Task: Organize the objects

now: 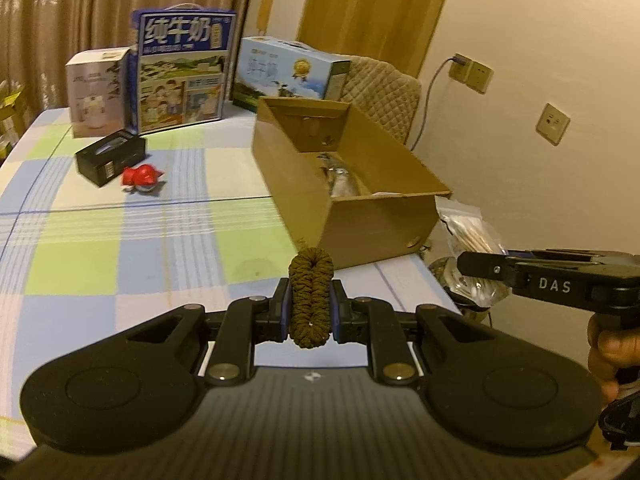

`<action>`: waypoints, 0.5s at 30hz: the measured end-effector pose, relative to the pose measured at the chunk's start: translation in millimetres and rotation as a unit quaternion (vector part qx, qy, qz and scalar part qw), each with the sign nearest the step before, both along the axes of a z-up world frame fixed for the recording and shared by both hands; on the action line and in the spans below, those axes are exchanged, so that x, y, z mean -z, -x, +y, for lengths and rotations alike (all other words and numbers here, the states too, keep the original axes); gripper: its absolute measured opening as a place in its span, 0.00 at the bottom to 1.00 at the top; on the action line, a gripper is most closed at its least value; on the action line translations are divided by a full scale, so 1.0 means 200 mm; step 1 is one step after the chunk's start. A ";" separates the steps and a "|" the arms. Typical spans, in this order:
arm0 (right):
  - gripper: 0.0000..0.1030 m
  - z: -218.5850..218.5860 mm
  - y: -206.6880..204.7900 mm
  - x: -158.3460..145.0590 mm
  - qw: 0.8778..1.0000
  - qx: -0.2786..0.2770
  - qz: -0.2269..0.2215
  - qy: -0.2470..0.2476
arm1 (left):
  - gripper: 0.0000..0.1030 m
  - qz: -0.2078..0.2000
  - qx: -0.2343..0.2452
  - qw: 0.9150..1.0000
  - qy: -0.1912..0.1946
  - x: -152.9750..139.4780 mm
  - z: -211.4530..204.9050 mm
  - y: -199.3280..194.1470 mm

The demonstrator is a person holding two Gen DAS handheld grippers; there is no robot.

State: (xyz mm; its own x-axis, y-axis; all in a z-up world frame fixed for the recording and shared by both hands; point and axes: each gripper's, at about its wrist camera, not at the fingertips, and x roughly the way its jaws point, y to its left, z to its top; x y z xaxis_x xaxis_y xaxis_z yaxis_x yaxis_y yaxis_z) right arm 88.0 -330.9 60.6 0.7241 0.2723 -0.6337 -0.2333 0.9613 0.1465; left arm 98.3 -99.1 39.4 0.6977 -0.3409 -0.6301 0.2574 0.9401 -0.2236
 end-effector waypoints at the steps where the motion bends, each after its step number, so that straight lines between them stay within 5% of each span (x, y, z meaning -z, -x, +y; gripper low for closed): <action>1: 0.21 -0.02 0.00 0.00 1.000 0.003 -0.001 0.001 | 0.15 -0.001 0.004 1.000 -0.001 -0.01 -0.02 -0.01; 15: 0.21 -0.21 -0.07 -0.05 1.000 0.019 -0.004 0.005 | 0.15 -0.012 0.050 0.999 -0.003 -0.07 -0.30 -0.12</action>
